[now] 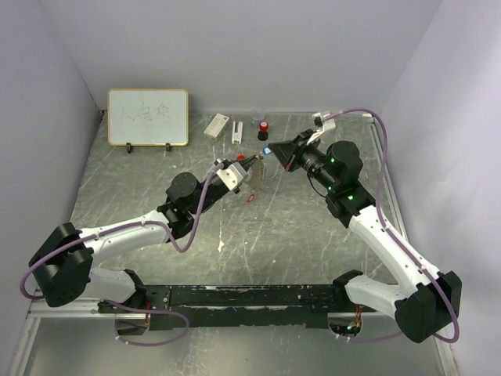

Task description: Put the keys on the keyring

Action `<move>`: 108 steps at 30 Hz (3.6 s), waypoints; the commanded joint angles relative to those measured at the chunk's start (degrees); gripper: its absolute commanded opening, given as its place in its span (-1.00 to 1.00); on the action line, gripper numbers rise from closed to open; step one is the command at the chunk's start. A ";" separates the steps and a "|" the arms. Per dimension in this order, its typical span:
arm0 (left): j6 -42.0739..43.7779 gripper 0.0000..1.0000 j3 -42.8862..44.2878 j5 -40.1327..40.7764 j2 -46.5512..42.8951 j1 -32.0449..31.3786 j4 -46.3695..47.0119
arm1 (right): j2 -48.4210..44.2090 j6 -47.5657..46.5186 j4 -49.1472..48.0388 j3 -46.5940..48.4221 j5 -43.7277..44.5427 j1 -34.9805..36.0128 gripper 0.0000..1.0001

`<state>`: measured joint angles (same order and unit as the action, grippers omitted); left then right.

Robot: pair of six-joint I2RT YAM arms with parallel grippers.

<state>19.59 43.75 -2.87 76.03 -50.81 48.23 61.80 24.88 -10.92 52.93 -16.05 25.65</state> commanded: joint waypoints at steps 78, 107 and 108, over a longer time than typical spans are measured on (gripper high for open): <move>-3.07 0.17 12.04 -1.36 6.62 -0.09 -10.13 | -3.02 -2.68 3.09 6.43 -1.66 0.36 -1.00; -2.68 0.19 12.03 3.16 7.90 -0.14 -7.99 | -1.73 -3.02 2.64 6.80 -1.47 1.16 -1.00; -2.60 0.19 11.99 3.42 7.90 -0.14 -7.93 | -1.79 -3.09 2.72 6.76 -1.45 1.16 -1.00</move>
<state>17.10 54.83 -1.39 83.59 -50.83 37.71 60.25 21.91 -6.09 57.87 -17.37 26.41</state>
